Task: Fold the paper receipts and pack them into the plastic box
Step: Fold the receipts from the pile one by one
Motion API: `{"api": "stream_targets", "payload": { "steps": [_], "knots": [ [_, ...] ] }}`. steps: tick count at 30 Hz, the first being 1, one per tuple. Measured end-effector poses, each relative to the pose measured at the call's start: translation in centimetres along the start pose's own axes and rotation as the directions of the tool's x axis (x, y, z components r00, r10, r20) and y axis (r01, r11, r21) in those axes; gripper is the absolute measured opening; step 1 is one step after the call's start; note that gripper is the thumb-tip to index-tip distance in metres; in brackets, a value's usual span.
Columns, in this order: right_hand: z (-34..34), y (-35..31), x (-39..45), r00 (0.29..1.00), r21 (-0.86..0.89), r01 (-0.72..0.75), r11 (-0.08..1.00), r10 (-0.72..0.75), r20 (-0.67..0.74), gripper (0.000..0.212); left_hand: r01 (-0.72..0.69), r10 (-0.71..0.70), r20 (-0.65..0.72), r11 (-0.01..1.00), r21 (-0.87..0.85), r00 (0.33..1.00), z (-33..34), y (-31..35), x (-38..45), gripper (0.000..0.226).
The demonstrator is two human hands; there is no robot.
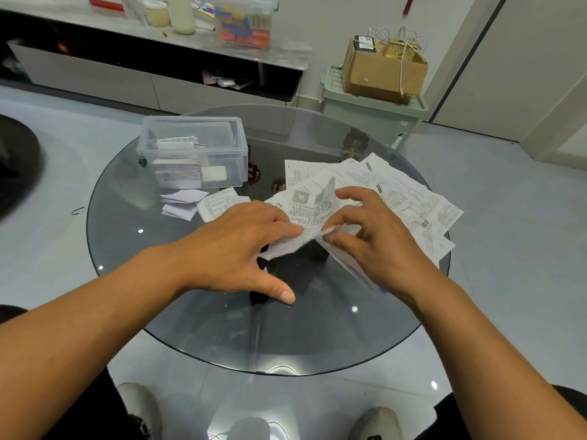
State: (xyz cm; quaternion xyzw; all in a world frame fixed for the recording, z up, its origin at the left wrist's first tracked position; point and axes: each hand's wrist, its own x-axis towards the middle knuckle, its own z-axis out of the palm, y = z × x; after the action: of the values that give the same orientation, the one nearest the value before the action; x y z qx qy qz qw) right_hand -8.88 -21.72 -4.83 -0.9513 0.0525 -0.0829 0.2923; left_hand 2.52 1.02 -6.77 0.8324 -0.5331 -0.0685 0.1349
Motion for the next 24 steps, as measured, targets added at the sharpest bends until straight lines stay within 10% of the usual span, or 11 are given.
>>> {"api": "stream_targets", "payload": {
  "steps": [8, 15, 19, 24],
  "knots": [
    [-2.0, -0.2, -0.6, 0.936, 0.346, -0.339, 0.875, 0.276, 0.22, 0.019, 0.141, -0.23, -0.167, 0.894, -0.426, 0.959, 0.3, 0.8, 0.0, 0.043],
    [0.0, -0.5, -0.5, 0.922, 0.512, -0.374, 0.773, 0.37, 0.115, 0.018, 0.202, -0.379, -0.157, 0.749, -0.632, 0.912, 1.0, 1.8, 0.7, 0.09],
    [1.0, -0.9, -0.4, 0.913, 0.462, -0.397, 0.793, 0.393, 0.109, 0.042, 0.265, -0.378, -0.223, 0.873, -0.41, 0.899, 1.2, 1.6, 0.7, 0.095],
    [1.0, -1.1, -0.6, 0.947, 0.26, -0.308, 0.915, 0.321, -0.009, 0.084, 0.155, -0.178, -0.197, 0.98, -0.124, 0.964, 1.3, 0.9, 0.9, 0.049]
  ]
}}
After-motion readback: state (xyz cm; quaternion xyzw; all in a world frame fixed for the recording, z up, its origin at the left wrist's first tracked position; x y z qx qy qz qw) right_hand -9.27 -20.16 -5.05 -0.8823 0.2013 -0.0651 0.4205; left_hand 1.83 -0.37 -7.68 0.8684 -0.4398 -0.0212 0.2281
